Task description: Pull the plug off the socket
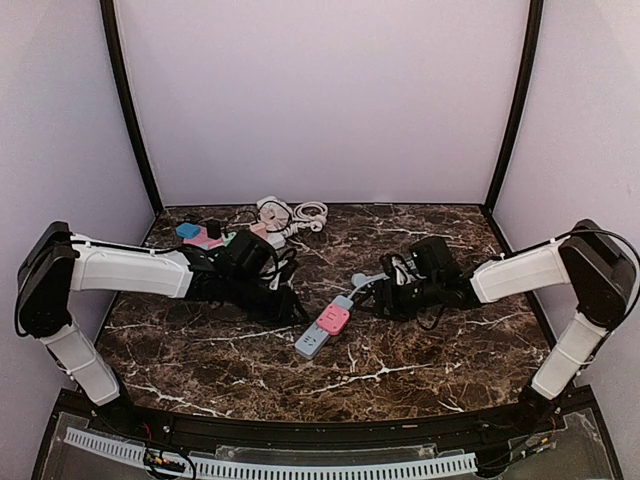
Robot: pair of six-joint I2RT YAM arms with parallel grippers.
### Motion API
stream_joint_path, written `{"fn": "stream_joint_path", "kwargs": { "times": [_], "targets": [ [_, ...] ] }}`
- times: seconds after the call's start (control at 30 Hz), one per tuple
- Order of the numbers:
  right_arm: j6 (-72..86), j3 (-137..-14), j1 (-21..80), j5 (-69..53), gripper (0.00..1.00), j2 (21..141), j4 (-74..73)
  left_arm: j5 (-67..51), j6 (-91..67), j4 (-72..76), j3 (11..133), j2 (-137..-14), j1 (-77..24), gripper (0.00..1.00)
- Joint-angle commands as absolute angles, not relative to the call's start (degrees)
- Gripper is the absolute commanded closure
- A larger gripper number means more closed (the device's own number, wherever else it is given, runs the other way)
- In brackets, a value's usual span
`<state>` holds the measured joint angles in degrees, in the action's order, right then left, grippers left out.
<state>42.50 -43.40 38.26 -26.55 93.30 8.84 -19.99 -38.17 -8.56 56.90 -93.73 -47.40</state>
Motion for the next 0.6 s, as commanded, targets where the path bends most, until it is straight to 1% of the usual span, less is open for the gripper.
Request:
{"fn": "stream_joint_path", "kwargs": {
  "times": [0.0,0.13,0.23,0.33,0.5,0.57],
  "targets": [
    [46.15,-45.78,39.16,-32.64,0.39,97.96,16.33,-28.68,-43.55,5.73,53.55,-95.42,-47.21,0.79],
    [48.06,-46.92,39.54,-34.67,0.4,101.6,18.74,-30.39,-47.38,11.26,52.47,-98.94,-47.2,0.88],
    [49.54,-46.98,39.7,-35.88,0.41,103.34,21.2,-29.67,-48.56,12.13,52.2,-100.17,-47.2,0.92],
    [50.28,-47.52,40.01,-37.17,0.42,105.21,22.0,-28.52,-48.88,11.82,52.05,-101.53,-47.2,1.0],
    [51.32,-47.51,40.28,-37.6,0.44,106.53,23.11,-27.46,-49.62,13.14,50.88,-102.66,-47.19,1.0],
    [52.21,-47.17,40.35,-38.19,0.47,107.05,24.4,-26.98,-49.85,13.07,50.62,-103.06,-47.15,1.0]
  ]
}}
